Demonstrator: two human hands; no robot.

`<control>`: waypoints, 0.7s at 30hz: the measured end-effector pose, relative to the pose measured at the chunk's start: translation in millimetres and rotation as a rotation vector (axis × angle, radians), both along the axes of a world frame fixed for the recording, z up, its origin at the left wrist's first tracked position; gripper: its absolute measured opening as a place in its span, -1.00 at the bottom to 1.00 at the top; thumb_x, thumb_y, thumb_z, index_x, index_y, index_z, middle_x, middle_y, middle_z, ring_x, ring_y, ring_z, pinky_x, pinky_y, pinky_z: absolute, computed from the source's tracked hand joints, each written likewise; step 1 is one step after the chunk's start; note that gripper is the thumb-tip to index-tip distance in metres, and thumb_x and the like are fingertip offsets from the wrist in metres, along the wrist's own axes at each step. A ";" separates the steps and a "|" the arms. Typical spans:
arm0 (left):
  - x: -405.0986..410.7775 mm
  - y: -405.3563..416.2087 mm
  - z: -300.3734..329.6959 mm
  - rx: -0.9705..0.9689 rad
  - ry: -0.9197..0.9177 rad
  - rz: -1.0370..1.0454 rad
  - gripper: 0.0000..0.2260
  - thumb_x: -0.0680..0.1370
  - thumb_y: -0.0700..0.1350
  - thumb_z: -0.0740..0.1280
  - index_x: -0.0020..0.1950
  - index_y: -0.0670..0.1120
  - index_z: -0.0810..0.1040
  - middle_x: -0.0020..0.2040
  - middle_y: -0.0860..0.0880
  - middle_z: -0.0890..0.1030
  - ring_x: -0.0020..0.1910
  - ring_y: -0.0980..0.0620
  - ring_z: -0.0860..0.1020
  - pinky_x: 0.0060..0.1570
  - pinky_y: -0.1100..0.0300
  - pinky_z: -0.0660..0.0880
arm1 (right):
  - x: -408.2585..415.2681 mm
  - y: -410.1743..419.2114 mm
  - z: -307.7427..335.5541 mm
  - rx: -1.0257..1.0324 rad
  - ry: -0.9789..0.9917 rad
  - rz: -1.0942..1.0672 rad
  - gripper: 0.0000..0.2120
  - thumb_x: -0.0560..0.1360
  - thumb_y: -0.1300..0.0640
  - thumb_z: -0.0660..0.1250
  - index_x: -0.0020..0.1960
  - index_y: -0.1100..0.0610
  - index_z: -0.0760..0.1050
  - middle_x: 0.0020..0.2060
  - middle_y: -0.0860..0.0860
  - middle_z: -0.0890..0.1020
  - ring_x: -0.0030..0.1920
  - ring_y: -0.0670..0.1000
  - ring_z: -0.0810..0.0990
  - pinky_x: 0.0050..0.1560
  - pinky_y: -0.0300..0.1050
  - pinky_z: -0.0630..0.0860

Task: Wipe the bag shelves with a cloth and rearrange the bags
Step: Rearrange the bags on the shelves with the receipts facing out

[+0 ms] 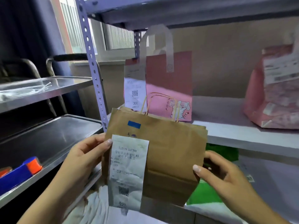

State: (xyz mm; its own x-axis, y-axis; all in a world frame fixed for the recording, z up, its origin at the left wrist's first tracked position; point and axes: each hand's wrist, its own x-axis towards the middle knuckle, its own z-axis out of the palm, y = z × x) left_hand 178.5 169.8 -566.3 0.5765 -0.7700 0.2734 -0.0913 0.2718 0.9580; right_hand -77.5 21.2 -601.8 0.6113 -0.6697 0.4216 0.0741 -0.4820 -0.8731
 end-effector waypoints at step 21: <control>-82.2 -168.4 79.5 -0.115 0.172 -0.264 -0.91 0.55 -0.16 0.30 -0.09 -0.12 0.58 -0.21 -0.04 0.64 -0.27 0.12 0.57 -0.35 0.17 0.48 | -72.2 -96.3 116.1 0.064 -0.328 -0.558 -0.90 0.52 0.05 0.31 -0.10 -0.09 0.59 -0.10 -0.10 0.65 -0.03 -0.05 0.59 -0.02 -0.06 0.52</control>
State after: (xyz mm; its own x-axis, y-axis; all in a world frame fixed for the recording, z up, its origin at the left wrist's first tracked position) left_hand 96.3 1.4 -486.8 0.4064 -0.8686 0.2835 0.1573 0.3722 0.9147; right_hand -149.7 -75.2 -485.6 0.0100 -0.8796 0.4757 0.0954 -0.4727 -0.8760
